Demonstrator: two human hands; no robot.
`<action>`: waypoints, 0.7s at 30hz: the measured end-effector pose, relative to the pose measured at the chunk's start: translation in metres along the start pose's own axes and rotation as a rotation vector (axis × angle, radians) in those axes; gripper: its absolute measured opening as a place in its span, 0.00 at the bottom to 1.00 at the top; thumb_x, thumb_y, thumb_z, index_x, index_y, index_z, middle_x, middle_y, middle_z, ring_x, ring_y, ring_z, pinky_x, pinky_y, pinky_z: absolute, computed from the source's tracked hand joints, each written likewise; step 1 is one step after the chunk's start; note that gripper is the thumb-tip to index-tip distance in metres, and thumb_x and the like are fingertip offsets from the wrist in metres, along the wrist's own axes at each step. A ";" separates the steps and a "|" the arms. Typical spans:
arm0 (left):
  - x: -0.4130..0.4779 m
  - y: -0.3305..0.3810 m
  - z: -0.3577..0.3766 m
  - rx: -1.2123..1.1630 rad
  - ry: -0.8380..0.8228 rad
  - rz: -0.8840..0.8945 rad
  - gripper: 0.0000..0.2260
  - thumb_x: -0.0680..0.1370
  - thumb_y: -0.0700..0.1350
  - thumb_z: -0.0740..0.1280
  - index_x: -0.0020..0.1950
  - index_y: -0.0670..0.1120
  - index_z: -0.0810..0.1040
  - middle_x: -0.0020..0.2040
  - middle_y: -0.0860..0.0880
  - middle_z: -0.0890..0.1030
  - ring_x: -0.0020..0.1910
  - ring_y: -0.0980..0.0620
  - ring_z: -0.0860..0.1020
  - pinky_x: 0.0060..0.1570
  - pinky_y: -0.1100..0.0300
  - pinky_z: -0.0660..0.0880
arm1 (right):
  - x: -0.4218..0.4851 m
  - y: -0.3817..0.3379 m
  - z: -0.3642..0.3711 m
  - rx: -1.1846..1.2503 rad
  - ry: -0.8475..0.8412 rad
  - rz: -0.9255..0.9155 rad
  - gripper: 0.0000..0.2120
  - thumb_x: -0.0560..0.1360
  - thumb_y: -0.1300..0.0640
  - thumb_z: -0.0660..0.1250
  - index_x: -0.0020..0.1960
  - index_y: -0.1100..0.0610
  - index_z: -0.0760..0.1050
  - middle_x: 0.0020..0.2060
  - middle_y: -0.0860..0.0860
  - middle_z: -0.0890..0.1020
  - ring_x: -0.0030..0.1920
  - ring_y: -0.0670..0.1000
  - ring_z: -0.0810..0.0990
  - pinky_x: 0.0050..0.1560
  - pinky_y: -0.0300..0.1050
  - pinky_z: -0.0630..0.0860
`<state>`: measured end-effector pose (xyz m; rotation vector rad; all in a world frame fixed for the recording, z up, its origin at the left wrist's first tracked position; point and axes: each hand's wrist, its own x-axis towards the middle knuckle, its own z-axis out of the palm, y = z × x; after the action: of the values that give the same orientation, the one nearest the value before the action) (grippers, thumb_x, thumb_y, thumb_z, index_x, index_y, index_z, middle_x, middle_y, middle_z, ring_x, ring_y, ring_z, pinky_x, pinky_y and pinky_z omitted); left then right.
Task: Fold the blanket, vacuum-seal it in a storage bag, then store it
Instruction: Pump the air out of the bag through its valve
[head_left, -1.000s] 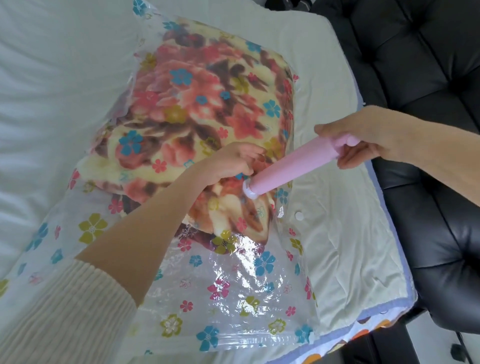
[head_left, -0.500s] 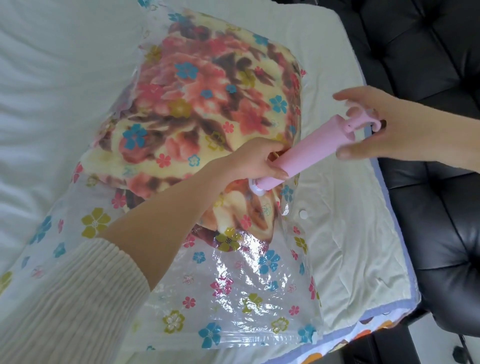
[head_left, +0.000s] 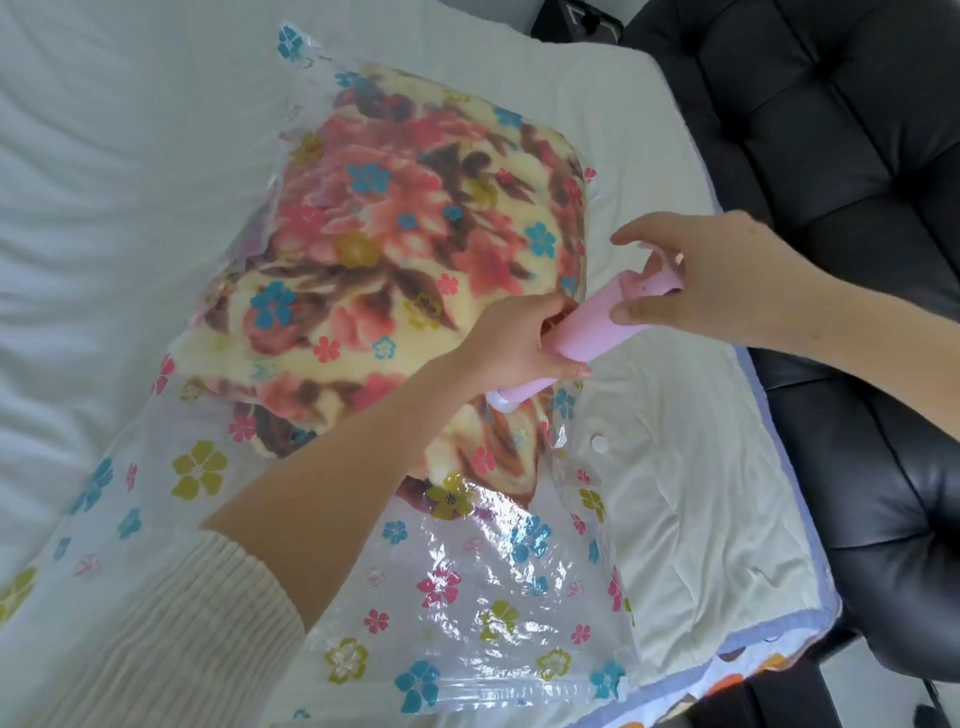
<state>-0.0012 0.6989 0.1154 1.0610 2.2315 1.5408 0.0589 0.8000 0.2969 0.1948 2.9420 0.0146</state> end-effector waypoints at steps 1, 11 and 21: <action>-0.001 0.000 -0.001 0.007 0.021 0.004 0.23 0.64 0.51 0.79 0.54 0.44 0.79 0.43 0.51 0.81 0.39 0.51 0.74 0.36 0.71 0.64 | -0.007 0.004 -0.003 0.018 -0.023 -0.028 0.27 0.70 0.50 0.72 0.68 0.45 0.69 0.48 0.45 0.77 0.46 0.47 0.74 0.51 0.41 0.68; -0.018 0.017 0.012 0.123 -0.041 -0.022 0.21 0.68 0.48 0.75 0.58 0.42 0.77 0.47 0.46 0.82 0.44 0.45 0.79 0.40 0.59 0.68 | 0.001 0.011 0.035 0.466 0.048 0.526 0.09 0.76 0.67 0.54 0.44 0.64 0.73 0.33 0.58 0.76 0.26 0.53 0.69 0.25 0.40 0.68; -0.008 0.018 -0.011 0.097 -0.129 -0.107 0.31 0.68 0.51 0.75 0.67 0.43 0.69 0.54 0.45 0.81 0.50 0.45 0.78 0.45 0.58 0.70 | -0.013 0.031 0.019 0.144 0.180 -0.075 0.17 0.77 0.43 0.61 0.59 0.52 0.75 0.43 0.51 0.74 0.38 0.52 0.74 0.41 0.40 0.66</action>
<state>0.0064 0.6886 0.1340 1.0174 2.2552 1.2953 0.0790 0.8290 0.2815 0.1080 3.1295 -0.2018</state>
